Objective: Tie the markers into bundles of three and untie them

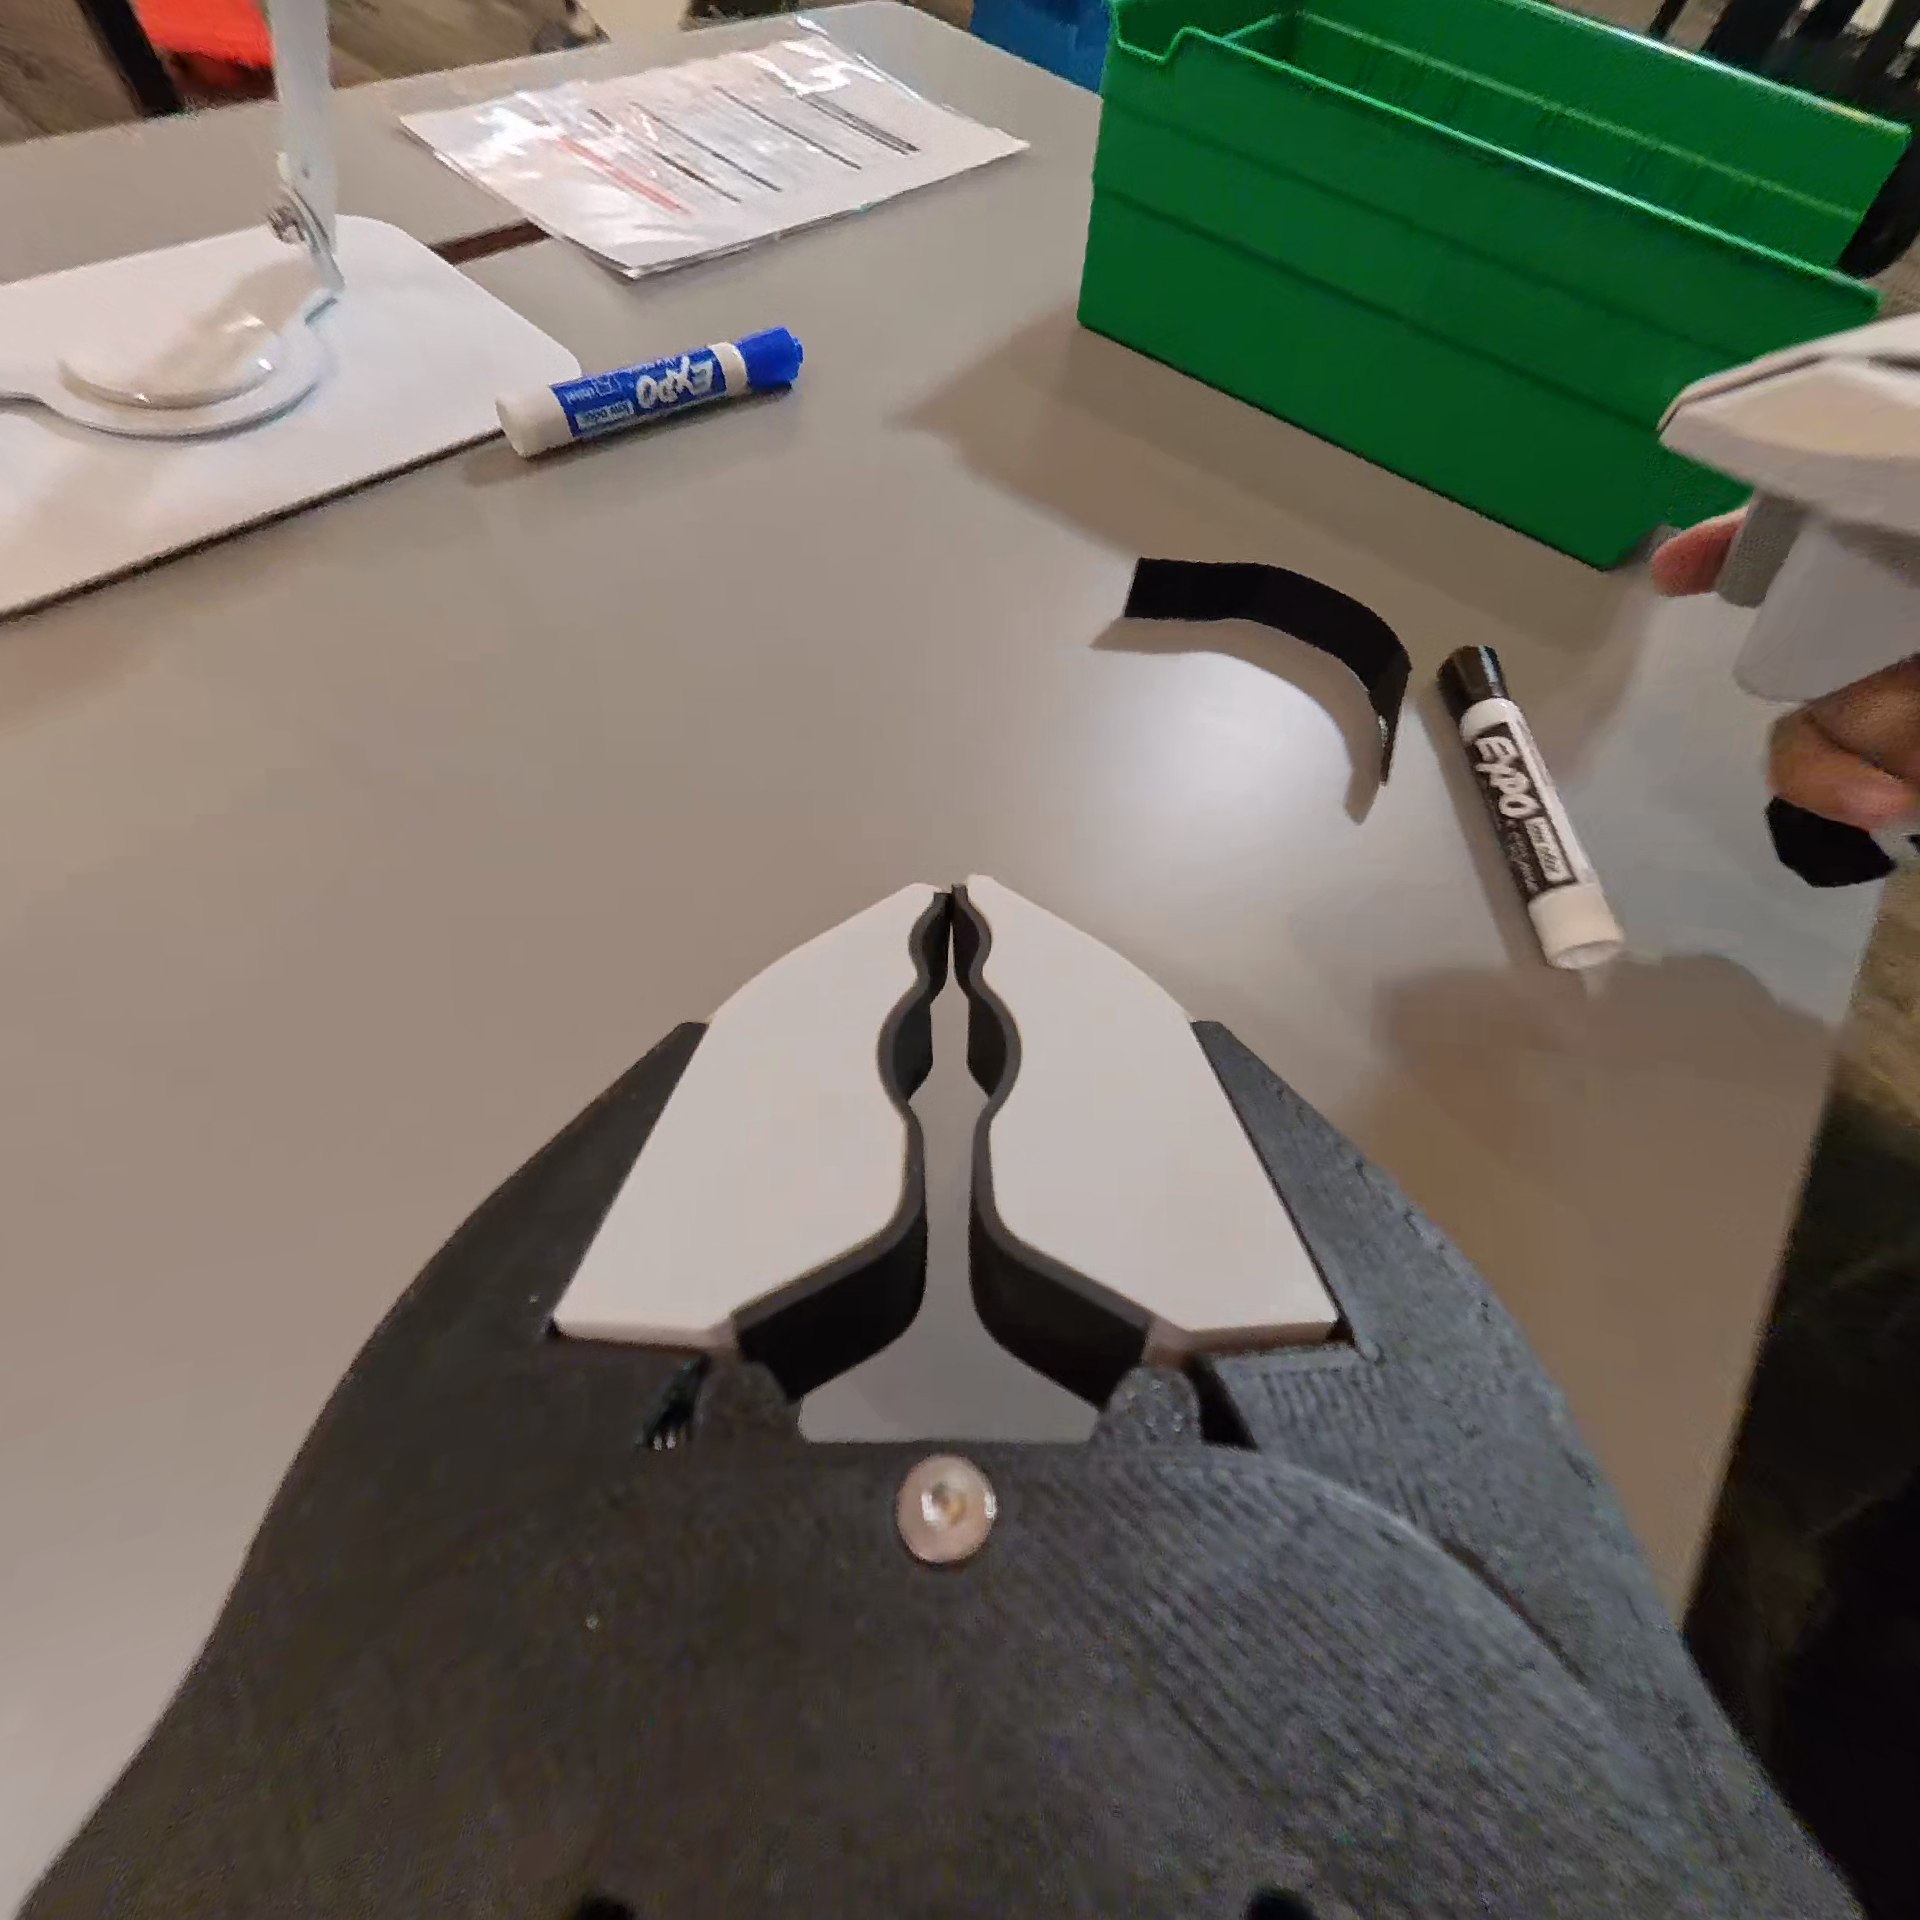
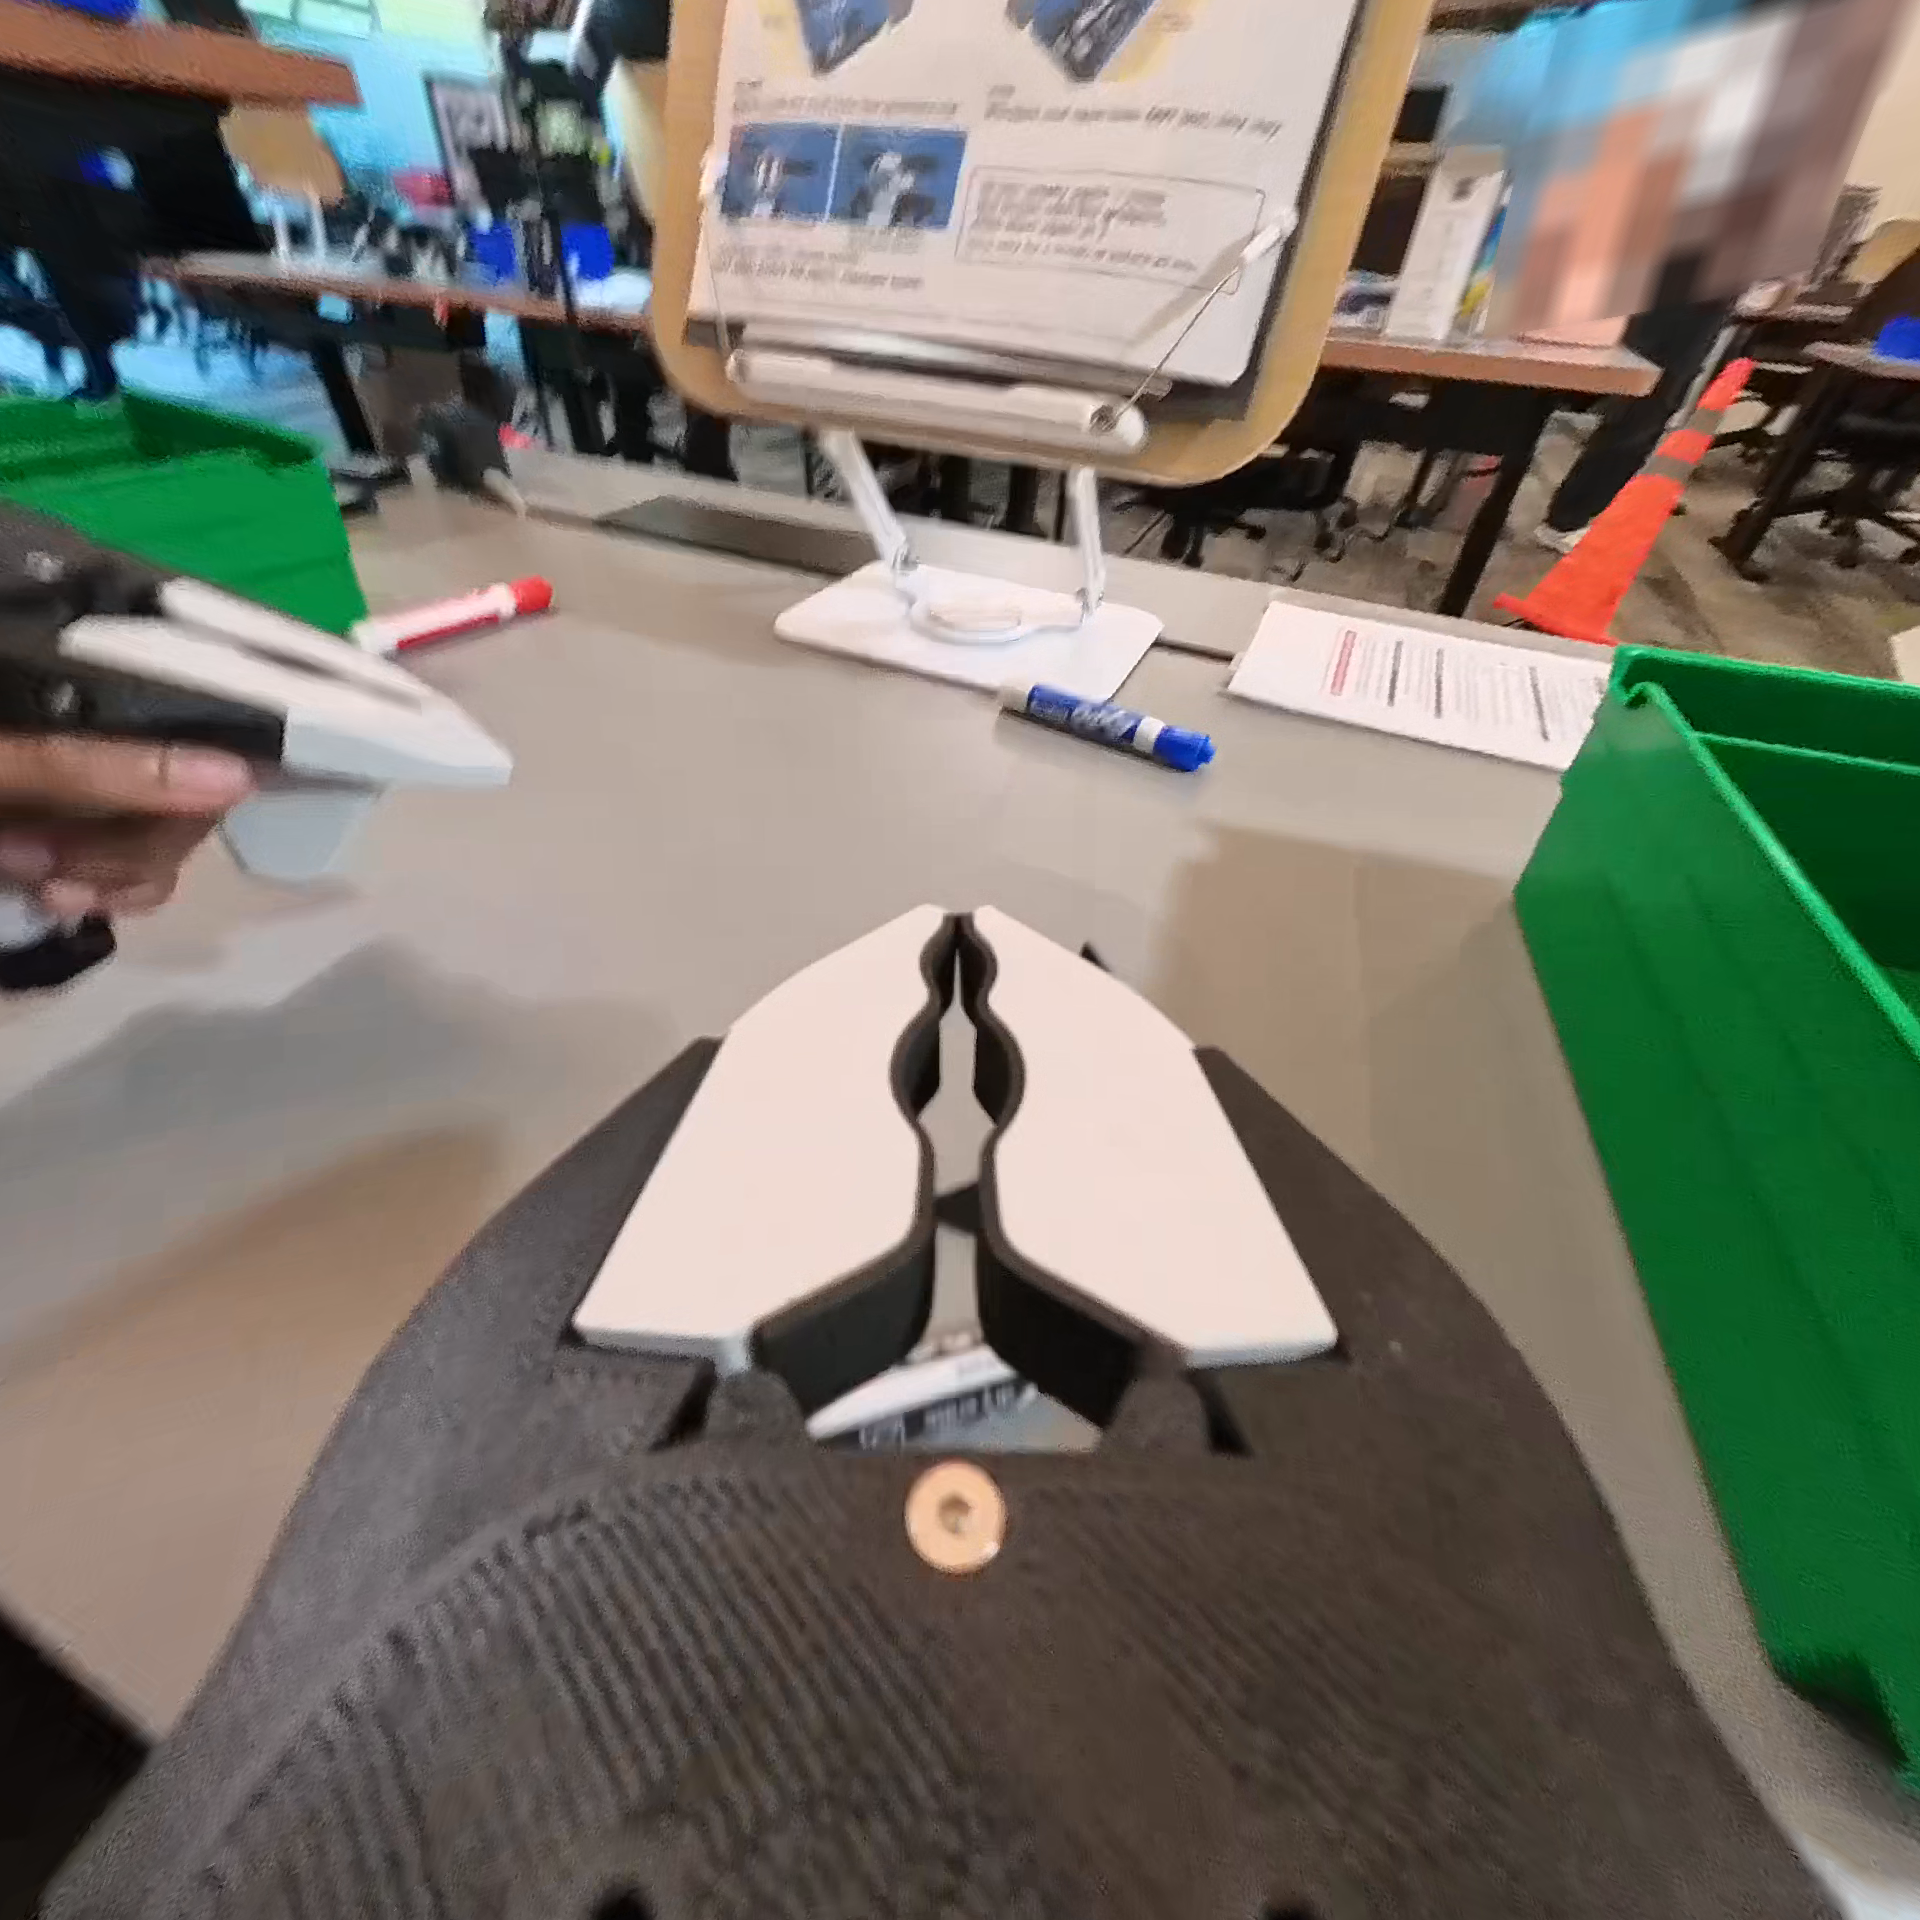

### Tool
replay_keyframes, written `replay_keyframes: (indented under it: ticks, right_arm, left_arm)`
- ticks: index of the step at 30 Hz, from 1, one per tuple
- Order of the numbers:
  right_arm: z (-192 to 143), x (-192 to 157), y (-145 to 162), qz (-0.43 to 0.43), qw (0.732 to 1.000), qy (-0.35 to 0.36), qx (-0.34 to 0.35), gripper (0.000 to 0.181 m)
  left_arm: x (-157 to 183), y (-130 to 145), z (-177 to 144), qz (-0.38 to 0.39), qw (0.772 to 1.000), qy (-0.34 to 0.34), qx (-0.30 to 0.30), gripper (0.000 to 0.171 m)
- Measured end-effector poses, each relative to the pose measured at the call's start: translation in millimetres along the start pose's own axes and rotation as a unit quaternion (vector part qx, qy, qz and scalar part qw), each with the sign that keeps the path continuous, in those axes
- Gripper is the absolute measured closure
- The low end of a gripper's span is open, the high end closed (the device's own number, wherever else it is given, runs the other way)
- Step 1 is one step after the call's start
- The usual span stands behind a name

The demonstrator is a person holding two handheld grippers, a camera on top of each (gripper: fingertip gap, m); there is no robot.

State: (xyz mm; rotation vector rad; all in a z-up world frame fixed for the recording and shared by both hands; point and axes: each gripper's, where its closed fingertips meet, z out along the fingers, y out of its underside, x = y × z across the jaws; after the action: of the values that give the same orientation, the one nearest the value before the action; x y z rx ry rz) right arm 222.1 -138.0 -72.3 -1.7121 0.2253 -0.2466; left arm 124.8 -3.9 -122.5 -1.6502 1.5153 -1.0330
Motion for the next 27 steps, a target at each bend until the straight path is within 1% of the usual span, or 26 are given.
replay_keyframes:
  ticks: [2, 3, 5, 7, 8, 10, 12, 13, 15, 16, 19, 21, 23, 25, 27]
  right_arm:
    - [12.5, -8.9, -12.1, 0.007, 0.999, -0.025, 0.018, 0.181]
    - [18.5, -12.5, -19.2, 0.004, 0.999, -0.026, 0.029, 0.181]
    - [30.0, -17.5, -37.3, 0.003, 0.998, -0.013, 0.063, 0.181]
    - [41.9, -26.3, -45.5, 0.0, 0.997, -0.018, 0.077, 0.181]
    - [48.2, -27.5, -43.9, -0.003, 0.997, -0.012, 0.075, 0.181]
    - [58.3, -28.4, -30.2, -0.033, 0.998, -0.005, 0.047, 0.181]
    - [60.1, -28.2, -17.9, -0.067, 0.998, -0.005, 0.016, 0.181]
    - [58.4, -28.6, -18.1, -0.075, 0.997, -0.01, 0.013, 0.181]
    - [53.6, -25.4, -26.8, -0.069, 0.997, -0.01, 0.02, 0.181]
    - [50.9, -22.3, -32.2, -0.063, 0.998, -0.007, 0.029, 0.181]
    - [42.3, -3.8, -40.5, -0.053, 0.996, 0.036, 0.069, 0.181]
    - [38.5, 6.4, -35.3, -0.074, 0.992, 0.063, 0.082, 0.181]
    - [40.3, 12.7, -25.6, -0.087, 0.991, 0.079, 0.067, 0.181]
    - [42.3, 15.8, -20.8, -0.061, 0.993, 0.082, 0.054, 0.181]
    - [41.9, 15.9, -21.0, -0.03, 0.995, 0.076, 0.051, 0.181]
  left_arm:
    - [-6.9, -9.5, 12.4, 0.007, 0.998, -0.043, 0.038, 0.168]
    - [-6.3, -16.3, 20.0, 0.013, 0.997, -0.055, 0.053, 0.168]
    - [-1.0, -27.1, 32.9, 0.008, 0.996, -0.069, 0.058, 0.169]
    - [7.9, -39.4, 41.4, -0.02, 0.995, -0.062, 0.078, 0.17]
    - [10.2, -42.8, 45.8, -0.033, 0.994, -0.058, 0.081, 0.17]
    - [6.6, -45.3, 53.8, -0.037, 0.994, -0.067, 0.081, 0.169]
    - [-2.6, -44.0, 58.0, -0.032, 0.993, -0.087, 0.074, 0.17]
    - [-3.2, -41.0, 59.5, -0.029, 0.994, -0.082, 0.065, 0.17]
    - [-4.3, -37.4, 58.4, -0.033, 0.995, -0.072, 0.06, 0.17]
    - [-6.3, -38.2, 56.3, -0.04, 0.994, -0.072, 0.067, 0.17]
    - [-9.4, -43.0, 48.6, -0.066, 0.991, -0.072, 0.093, 0.17]
    - [-6.9, -48.0, 40.5, -0.073, 0.988, -0.071, 0.117, 0.171]
    - [-1.5, -48.7, 36.3, -0.074, 0.989, -0.062, 0.116, 0.171]
    - [2.0, -47.2, 33.5, -0.074, 0.989, -0.058, 0.11, 0.171]
    - [0.8, -47.4, 28.4, -0.062, 0.988, -0.07, 0.122, 0.171]
